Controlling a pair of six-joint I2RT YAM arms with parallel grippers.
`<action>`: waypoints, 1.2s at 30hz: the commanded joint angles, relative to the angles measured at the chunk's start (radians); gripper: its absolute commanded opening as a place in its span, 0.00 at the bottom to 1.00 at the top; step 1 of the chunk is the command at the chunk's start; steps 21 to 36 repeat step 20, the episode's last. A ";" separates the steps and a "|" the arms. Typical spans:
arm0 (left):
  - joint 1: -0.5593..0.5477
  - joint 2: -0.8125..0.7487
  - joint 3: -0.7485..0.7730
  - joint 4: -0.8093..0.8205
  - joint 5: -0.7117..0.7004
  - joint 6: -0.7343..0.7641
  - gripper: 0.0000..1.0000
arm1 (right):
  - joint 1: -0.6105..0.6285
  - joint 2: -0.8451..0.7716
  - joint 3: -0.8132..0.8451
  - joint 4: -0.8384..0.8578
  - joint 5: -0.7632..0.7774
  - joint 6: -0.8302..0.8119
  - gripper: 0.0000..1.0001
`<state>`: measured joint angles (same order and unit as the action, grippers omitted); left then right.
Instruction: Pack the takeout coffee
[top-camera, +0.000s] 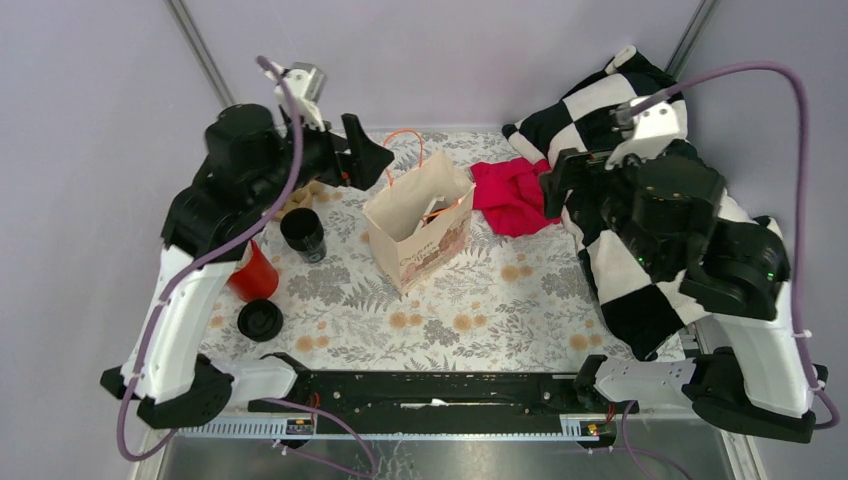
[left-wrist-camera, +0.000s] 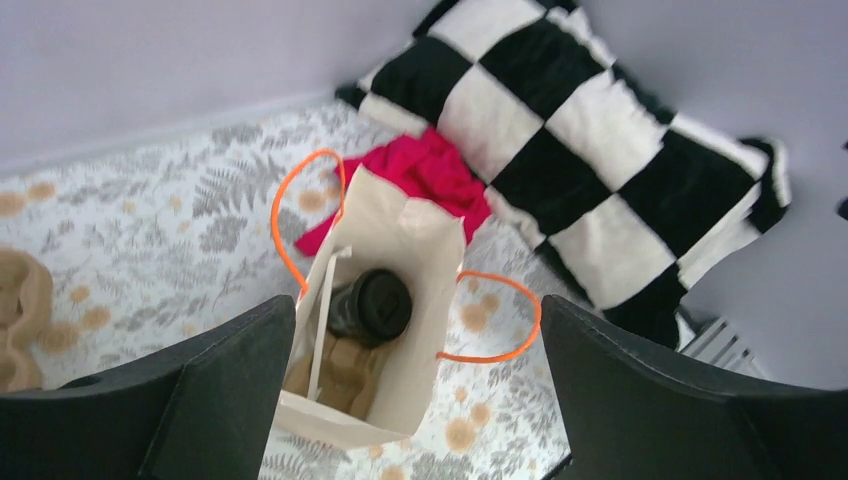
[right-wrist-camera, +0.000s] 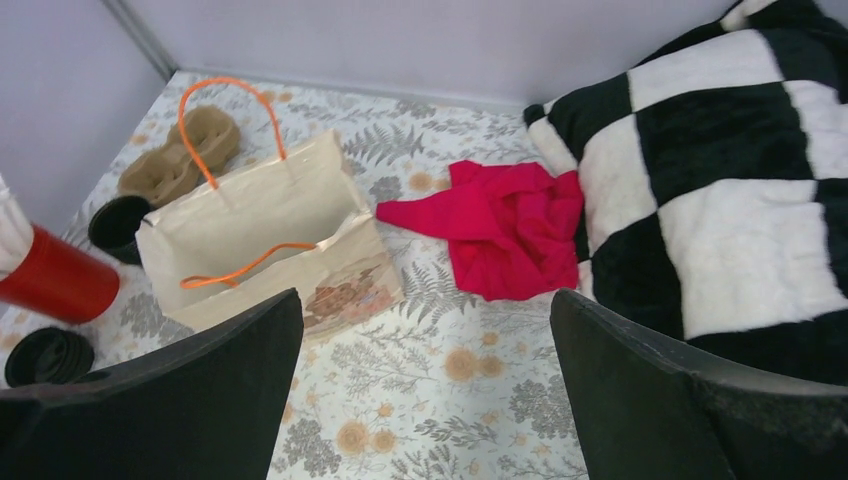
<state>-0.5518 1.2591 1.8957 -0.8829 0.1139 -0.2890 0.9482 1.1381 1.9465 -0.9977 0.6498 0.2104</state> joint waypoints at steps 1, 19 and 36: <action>0.000 -0.129 -0.044 0.213 0.019 -0.019 0.97 | -0.005 -0.020 0.107 -0.097 0.139 -0.004 1.00; 0.000 -0.213 0.084 0.316 -0.071 0.088 0.99 | -0.005 -0.143 0.072 0.153 0.136 -0.140 1.00; 0.000 -0.212 0.085 0.318 -0.072 0.084 0.99 | -0.005 -0.120 0.106 0.124 0.150 -0.126 1.00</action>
